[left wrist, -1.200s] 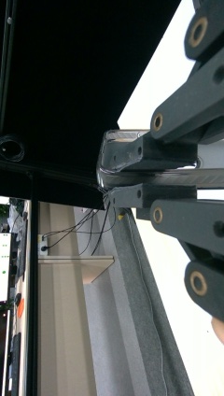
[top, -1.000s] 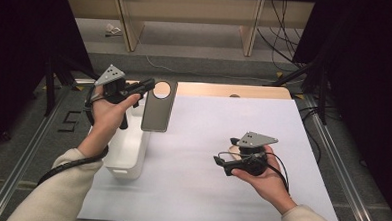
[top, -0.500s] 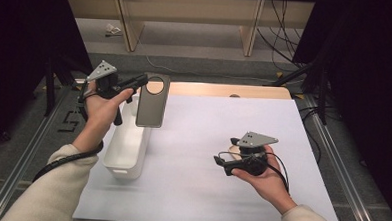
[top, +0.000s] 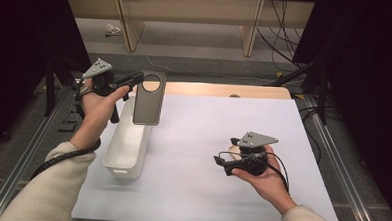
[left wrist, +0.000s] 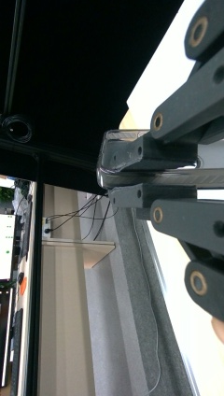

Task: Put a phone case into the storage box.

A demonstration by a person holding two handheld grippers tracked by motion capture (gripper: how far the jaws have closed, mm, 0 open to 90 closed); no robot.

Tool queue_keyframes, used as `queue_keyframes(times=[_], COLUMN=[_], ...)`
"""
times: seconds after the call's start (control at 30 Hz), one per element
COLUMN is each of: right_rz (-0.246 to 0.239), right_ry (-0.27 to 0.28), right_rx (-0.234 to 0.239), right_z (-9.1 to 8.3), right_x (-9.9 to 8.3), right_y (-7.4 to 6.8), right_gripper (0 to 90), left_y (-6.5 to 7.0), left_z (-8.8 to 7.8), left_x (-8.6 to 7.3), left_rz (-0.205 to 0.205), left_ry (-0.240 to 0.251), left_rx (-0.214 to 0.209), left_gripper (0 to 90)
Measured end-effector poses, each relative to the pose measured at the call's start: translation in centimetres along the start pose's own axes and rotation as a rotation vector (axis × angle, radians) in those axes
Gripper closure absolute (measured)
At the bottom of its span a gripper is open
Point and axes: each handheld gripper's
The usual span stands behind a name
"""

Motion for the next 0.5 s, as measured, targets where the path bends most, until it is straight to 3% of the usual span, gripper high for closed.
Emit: queue_keyframes(times=[0.5], right_rz=[0.004], right_ry=[0.002], right_rx=[0.002], right_z=[0.1], right_x=[-0.1], right_y=[0.1], right_gripper=[16.4], left_y=[-1.2], left_z=[0.7], left_x=[1.1], left_rz=[0.004], left_ry=[-0.002], left_rx=[0.018], left_gripper=[81.6])
Point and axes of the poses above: each handheld gripper's, and its own axes: z roughly forward along the jaws, x roughly out of its top, y roughly to its right, and after that the axes turned 13 degrees about x, right-handed
